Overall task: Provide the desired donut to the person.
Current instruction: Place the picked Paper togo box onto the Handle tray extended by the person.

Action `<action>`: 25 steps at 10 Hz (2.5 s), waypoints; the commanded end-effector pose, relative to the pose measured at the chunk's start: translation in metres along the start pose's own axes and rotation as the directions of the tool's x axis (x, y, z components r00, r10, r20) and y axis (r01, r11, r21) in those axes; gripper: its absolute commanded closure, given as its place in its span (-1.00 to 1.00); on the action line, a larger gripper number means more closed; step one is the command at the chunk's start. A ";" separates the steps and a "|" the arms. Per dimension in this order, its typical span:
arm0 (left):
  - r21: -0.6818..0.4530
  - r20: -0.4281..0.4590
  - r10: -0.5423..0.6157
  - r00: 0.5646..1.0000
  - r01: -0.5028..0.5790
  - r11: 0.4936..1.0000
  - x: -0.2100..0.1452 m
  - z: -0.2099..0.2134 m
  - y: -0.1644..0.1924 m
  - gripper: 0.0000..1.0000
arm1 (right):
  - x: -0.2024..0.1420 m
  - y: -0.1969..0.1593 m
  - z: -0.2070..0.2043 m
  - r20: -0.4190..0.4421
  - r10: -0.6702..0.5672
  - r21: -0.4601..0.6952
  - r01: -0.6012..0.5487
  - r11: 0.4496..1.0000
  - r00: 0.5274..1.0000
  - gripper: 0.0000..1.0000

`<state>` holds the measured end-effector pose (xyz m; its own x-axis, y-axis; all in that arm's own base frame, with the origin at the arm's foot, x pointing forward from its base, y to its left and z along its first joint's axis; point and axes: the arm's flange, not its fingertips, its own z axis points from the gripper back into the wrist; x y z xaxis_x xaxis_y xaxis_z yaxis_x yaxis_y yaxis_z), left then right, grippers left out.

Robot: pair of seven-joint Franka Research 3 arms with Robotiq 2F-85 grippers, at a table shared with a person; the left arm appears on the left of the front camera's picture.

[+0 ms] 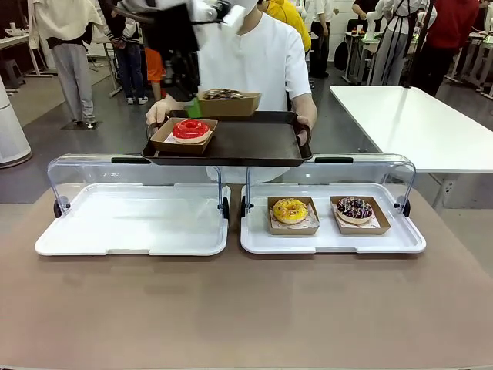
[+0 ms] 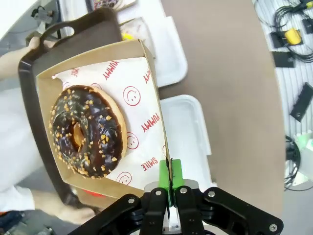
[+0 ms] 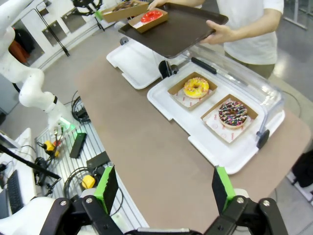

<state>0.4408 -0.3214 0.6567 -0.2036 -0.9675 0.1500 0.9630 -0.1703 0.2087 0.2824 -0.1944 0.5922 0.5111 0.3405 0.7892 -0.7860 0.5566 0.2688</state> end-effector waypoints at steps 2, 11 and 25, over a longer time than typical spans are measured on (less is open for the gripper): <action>0.019 0.012 -0.025 1.000 0.024 1.000 0.012 -0.040 0.056 0.96 | 0.001 -0.001 0.000 0.019 0.013 0.012 -0.013 1.000 1.000 -1.00; 0.027 -0.095 -0.001 0.995 0.003 1.000 0.017 -0.127 0.086 0.96 | 0.001 -0.001 0.000 0.019 0.013 0.012 -0.013 1.000 1.000 -1.00; -0.001 -0.064 0.037 0.997 -0.037 0.999 0.013 -0.117 0.095 -1.00 | 0.001 -0.001 0.000 0.019 0.013 0.012 -0.013 1.000 1.000 -1.00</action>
<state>0.5504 -0.3730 0.5611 -0.1821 -0.9799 0.0818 0.9622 -0.1604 0.2203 0.2824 -0.1944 0.5922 0.5111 0.3406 0.7892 -0.7860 0.5567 0.2689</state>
